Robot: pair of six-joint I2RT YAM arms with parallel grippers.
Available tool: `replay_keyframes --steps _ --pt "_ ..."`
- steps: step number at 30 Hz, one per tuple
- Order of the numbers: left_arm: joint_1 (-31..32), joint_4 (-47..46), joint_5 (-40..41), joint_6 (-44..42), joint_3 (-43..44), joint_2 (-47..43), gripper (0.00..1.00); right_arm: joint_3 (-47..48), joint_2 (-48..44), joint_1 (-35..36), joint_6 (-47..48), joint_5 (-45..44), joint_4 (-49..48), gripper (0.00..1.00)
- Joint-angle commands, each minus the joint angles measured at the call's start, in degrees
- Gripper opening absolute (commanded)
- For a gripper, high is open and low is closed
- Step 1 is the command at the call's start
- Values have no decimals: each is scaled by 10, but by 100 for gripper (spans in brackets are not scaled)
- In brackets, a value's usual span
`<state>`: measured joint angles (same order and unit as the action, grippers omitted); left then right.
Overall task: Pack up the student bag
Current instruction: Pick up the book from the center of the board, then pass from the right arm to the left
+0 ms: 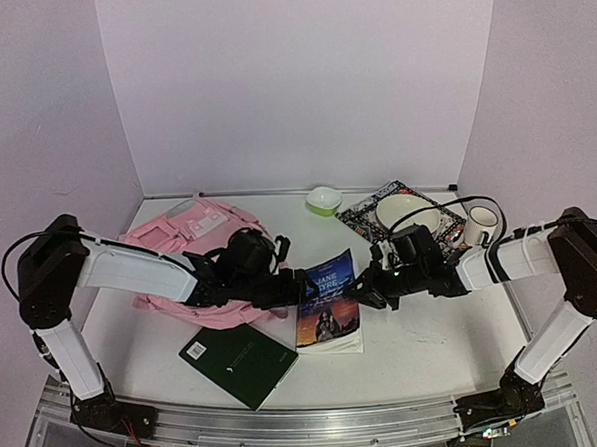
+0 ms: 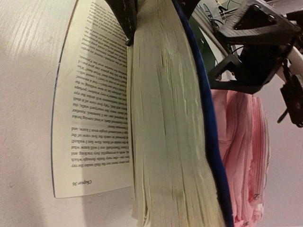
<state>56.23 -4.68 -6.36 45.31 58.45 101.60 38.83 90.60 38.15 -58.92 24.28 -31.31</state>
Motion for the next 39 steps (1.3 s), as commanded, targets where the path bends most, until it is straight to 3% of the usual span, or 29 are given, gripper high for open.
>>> replay_keyframes --steps 1,17,20,30,36,39 --pt "-25 -41 -5 -10 -16 -87 79 27 -68 -1 23 81 -87 0" --pt "-86 -55 -38 2 -89 -204 87 69 -112 -1 -6 167 -203 0" --pt "-93 -64 -51 7 -98 -212 87 70 -104 -1 -36 187 -265 0" --pt "-116 -166 -141 42 -139 -230 87 76 -87 0 -88 213 -361 0" --pt "-119 -270 -216 80 -142 -219 83 81 -68 7 -97 219 -377 0" --pt "-119 -298 -229 92 -144 -223 74 81 -57 10 -100 220 -384 0"
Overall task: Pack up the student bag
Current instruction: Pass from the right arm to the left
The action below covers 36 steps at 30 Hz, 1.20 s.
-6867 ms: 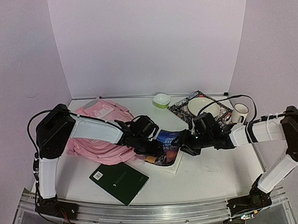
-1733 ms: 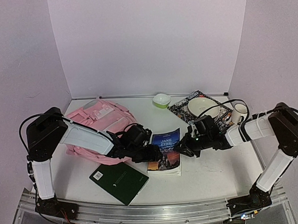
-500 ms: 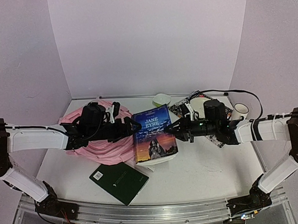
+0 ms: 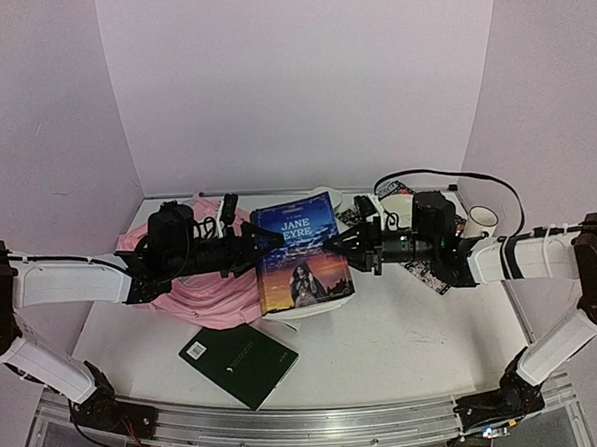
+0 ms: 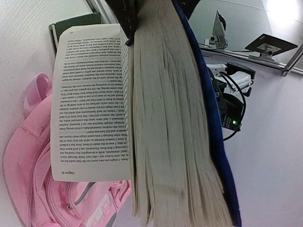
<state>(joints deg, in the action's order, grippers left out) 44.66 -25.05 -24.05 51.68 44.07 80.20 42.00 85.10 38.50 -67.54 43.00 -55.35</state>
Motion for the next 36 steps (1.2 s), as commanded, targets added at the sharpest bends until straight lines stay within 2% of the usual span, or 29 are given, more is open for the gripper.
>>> replay_keyframes --steps 1,6,9,12,14,16,19,23,24,29,36 --pt "-3 -107 -53 34 -4 -15 68 49 2 6 -14 33 -144 0" --pt "-5 -142 -42 50 -24 -54 44 49 27 6 -12 25 -144 0" --pt "-5 -148 -37 55 -32 -69 34 54 38 7 -11 21 -145 0" --pt "-6 -153 -31 61 -40 -79 18 61 43 9 -10 20 -144 2" --pt "-6 -156 -19 63 -45 -87 8 63 46 10 -10 17 -144 10" --pt "-7 -157 -1 64 -51 -97 0 58 50 10 -12 8 -143 29" --pt "-9 -158 34 66 -61 -116 0 42 43 9 -12 -15 -143 55" --pt "-11 -159 100 75 -79 -146 0 10 20 10 -7 -63 -131 95" --pt "-12 -160 116 77 -82 -153 0 2 14 10 -5 -74 -128 98" --pt "-12 -169 198 94 -96 -181 0 -34 -3 34 0 -134 -123 98" --pt "-12 -188 274 119 -94 -192 0 -55 -1 108 19 -228 -137 98"
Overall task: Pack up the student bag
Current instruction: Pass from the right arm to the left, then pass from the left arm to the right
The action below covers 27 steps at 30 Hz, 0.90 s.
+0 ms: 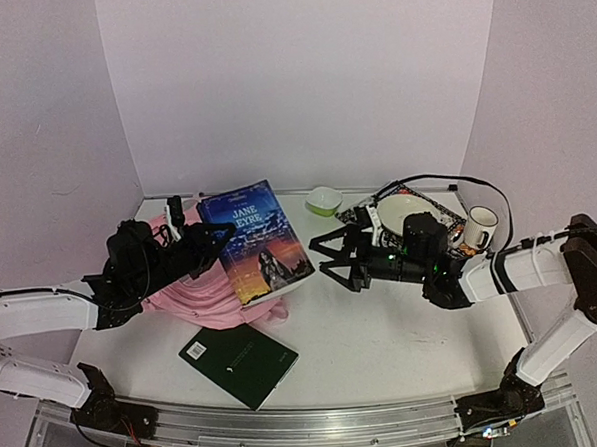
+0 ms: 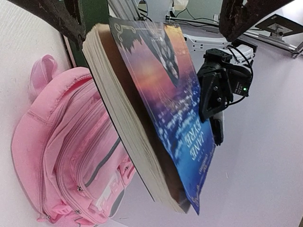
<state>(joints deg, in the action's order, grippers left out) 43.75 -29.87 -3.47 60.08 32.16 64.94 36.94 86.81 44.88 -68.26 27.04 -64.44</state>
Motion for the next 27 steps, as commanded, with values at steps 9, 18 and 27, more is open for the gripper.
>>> replay_keyframes --steps 9,18,27 --pt "-2 -180 91 74 34 -22 0 26 50 105 11 -116 -152 98" --pt "2 -230 91 96 35 -2 0 98 149 120 -29 -111 -256 98" --pt "4 -245 101 113 8 -2 0 133 138 120 1 -93 -271 98"
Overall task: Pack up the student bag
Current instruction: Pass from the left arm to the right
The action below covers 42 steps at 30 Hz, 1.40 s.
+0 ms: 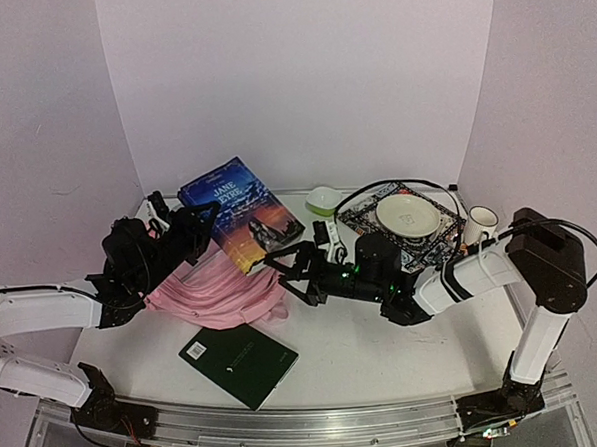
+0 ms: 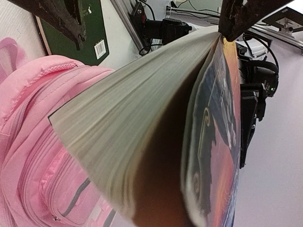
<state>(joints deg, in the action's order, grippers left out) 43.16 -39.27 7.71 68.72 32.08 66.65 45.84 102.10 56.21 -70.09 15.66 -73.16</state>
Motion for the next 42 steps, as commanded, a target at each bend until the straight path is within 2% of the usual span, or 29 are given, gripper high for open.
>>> replay_keyframes --steps 1,10,30,42 --pt "9 -152 -9 27 7 -21 0 46 -16 6 20 24 -185 98" --pt "10 -152 23 14 -24 -41 0 44 -35 6 19 37 -206 98" --pt "23 -159 -19 70 -22 -37 0 71 14 1 15 0 -272 98" --pt "30 -166 -2 70 -47 -66 0 77 0 -26 7 8 -287 98"
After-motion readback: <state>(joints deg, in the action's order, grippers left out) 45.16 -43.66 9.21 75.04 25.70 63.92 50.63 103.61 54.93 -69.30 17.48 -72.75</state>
